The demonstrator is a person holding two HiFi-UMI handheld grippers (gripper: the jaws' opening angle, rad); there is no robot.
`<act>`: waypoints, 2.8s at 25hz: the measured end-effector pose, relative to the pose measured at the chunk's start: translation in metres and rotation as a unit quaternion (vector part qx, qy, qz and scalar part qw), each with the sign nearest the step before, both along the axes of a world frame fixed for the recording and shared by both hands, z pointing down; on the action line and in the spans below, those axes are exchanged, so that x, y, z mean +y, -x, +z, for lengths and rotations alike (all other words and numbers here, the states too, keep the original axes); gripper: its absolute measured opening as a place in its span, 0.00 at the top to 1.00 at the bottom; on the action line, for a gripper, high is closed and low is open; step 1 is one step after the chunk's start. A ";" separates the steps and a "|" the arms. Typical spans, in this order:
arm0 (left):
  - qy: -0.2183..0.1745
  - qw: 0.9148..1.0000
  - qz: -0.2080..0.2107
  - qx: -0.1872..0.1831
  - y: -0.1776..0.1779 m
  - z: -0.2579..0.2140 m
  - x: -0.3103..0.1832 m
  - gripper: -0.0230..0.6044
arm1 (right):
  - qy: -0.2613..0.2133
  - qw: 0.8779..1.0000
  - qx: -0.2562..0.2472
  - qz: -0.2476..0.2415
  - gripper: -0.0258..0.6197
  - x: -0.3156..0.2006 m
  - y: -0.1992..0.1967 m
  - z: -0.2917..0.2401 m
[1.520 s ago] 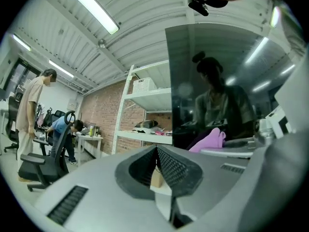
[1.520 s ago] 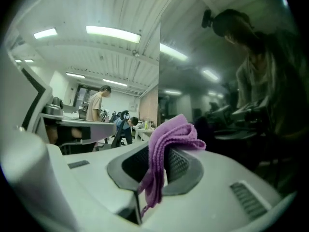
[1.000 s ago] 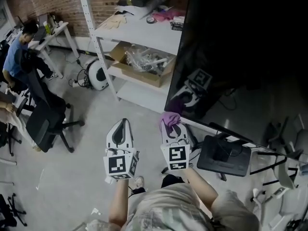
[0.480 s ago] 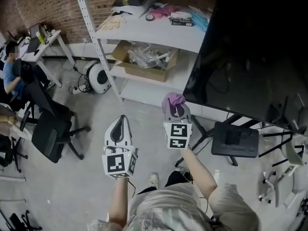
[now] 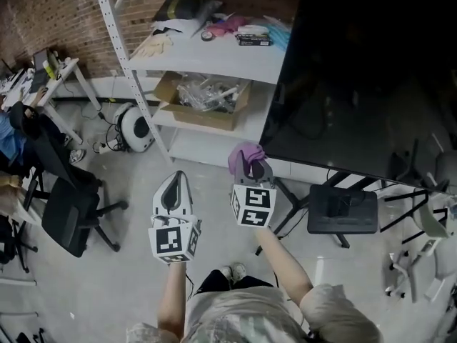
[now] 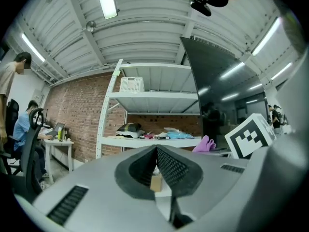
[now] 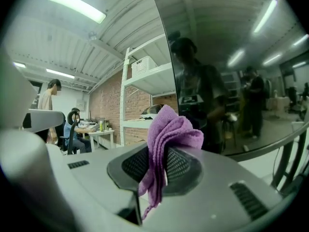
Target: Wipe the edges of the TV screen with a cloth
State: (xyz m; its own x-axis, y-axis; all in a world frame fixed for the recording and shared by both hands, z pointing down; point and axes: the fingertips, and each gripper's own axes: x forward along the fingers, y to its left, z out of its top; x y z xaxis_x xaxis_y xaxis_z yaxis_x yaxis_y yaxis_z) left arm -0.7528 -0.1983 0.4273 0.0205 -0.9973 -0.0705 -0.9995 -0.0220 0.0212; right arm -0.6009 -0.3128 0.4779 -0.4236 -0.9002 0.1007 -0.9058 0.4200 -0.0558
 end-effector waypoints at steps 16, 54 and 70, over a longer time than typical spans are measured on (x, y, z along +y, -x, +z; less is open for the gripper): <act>-0.062 0.983 0.168 -0.029 0.001 -0.052 -0.060 0.94 | -0.023 0.988 -0.027 0.150 0.86 -0.001 -0.007 -0.035; -0.228 0.921 0.314 -0.031 -0.056 -0.277 -0.096 0.94 | -0.287 0.921 0.102 0.242 0.86 0.030 -0.004 -0.394; -0.311 0.899 0.308 -0.022 -0.066 -0.444 -0.099 0.94 | -0.352 0.888 0.158 0.249 0.86 0.048 -0.002 -0.567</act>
